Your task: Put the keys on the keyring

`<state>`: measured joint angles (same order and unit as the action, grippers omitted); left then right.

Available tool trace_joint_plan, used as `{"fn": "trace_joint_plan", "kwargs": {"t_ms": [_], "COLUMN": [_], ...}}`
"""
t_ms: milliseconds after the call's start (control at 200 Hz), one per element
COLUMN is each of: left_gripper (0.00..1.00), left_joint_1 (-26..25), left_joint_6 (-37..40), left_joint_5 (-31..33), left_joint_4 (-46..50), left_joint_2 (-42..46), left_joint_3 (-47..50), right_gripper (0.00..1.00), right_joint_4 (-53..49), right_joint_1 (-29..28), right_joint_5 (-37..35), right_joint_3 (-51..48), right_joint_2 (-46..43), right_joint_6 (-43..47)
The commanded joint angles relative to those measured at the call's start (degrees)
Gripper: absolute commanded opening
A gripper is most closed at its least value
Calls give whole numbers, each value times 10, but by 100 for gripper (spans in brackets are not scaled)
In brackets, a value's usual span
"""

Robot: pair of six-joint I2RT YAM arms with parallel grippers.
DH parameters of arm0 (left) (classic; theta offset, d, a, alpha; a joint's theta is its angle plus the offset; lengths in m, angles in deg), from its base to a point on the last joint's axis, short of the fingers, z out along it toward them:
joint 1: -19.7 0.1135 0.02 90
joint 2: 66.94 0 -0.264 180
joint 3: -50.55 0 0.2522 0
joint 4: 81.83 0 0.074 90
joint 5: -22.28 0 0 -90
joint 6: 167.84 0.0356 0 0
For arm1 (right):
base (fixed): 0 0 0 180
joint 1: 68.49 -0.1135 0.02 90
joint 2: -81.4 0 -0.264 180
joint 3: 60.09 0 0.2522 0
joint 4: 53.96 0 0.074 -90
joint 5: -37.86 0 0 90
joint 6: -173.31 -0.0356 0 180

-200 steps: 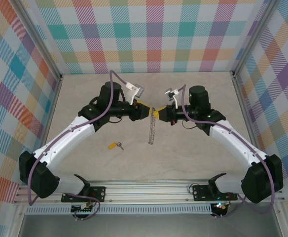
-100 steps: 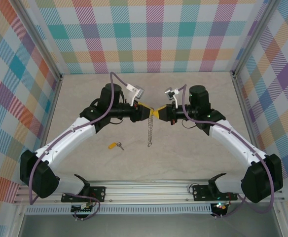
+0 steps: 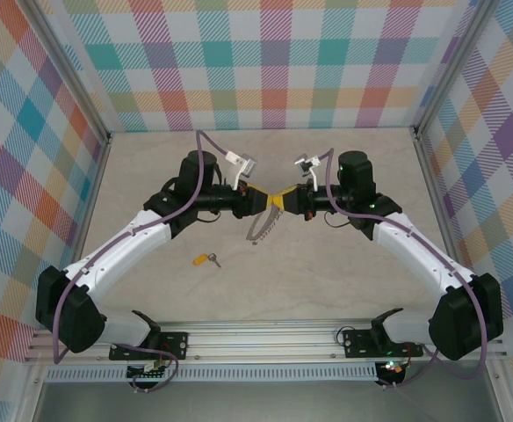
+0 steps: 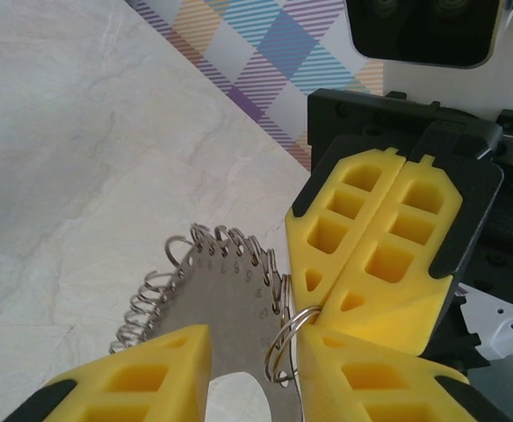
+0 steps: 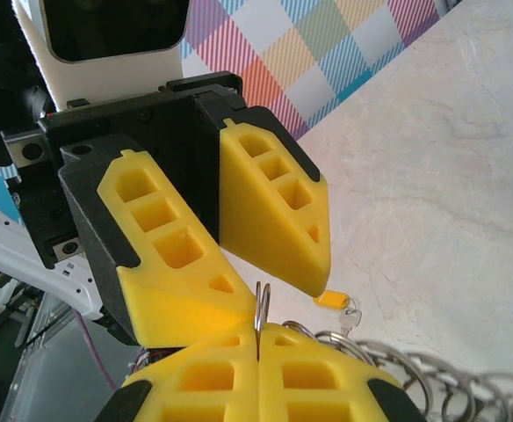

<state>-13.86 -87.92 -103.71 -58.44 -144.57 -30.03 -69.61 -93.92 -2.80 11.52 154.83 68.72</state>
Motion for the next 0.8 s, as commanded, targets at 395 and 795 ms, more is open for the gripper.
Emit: {"fn": "trace_joint_plan", "kwargs": {"t_ms": [395,795], "left_gripper": [0,0], "left_joint_1": [5,5], "left_joint_6": [-46,-9], "left_joint_5": [-44,-19], "left_joint_4": [-76,-32], "left_joint_2": [10,2], "left_joint_3": [12,-12], "right_gripper": [0,45], "right_joint_4": [54,89], "right_joint_1": [10,68], "right_joint_5": [37,12], "right_joint_3": [-7,-41], "right_joint_2": [6,-44], "right_joint_6": [-24,-87]}}
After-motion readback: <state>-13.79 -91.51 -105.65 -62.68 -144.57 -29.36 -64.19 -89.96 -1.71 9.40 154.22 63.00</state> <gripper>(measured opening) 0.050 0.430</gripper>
